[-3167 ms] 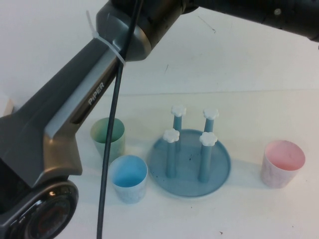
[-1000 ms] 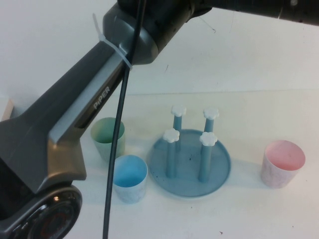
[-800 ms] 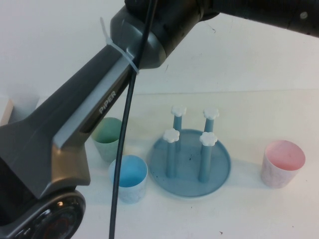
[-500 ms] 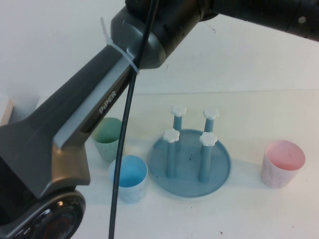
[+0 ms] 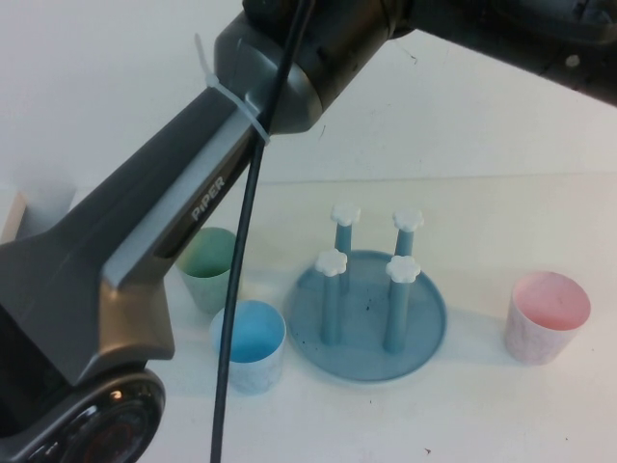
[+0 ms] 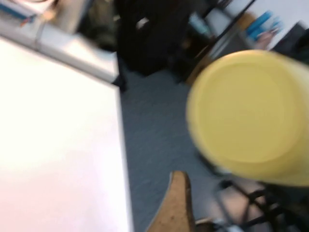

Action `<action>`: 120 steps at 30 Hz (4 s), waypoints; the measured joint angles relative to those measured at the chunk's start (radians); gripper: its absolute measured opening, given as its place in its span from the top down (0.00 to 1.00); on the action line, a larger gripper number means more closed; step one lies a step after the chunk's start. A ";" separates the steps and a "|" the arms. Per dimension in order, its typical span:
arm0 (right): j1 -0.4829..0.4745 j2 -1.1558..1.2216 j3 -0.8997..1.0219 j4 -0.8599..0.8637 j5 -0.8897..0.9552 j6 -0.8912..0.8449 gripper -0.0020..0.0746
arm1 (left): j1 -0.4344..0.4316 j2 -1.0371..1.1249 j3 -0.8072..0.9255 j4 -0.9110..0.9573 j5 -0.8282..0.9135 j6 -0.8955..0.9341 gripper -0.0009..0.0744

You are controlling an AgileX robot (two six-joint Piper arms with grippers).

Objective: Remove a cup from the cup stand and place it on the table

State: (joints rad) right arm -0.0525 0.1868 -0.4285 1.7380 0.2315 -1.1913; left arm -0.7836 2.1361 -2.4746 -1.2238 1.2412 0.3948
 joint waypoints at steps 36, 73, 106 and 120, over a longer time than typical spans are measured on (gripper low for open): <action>0.000 0.874 -0.436 -0.920 0.490 0.171 0.95 | 0.022 -0.126 0.106 1.028 0.021 -0.282 0.99; 0.387 1.550 -0.901 -1.586 0.462 0.556 0.95 | 0.022 -1.121 1.480 0.990 -0.217 -0.242 0.99; 0.387 1.547 -0.911 -1.650 0.399 0.570 0.46 | 0.022 -1.191 1.567 0.912 -0.637 -0.233 0.99; 0.387 1.071 -0.799 -1.659 0.420 0.686 0.95 | 0.022 -1.372 1.719 0.984 -0.980 -0.158 0.99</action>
State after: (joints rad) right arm 0.3348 1.2574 -1.2272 0.0791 0.6520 -0.5054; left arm -0.7616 0.7637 -0.7553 -0.2394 0.2616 0.2369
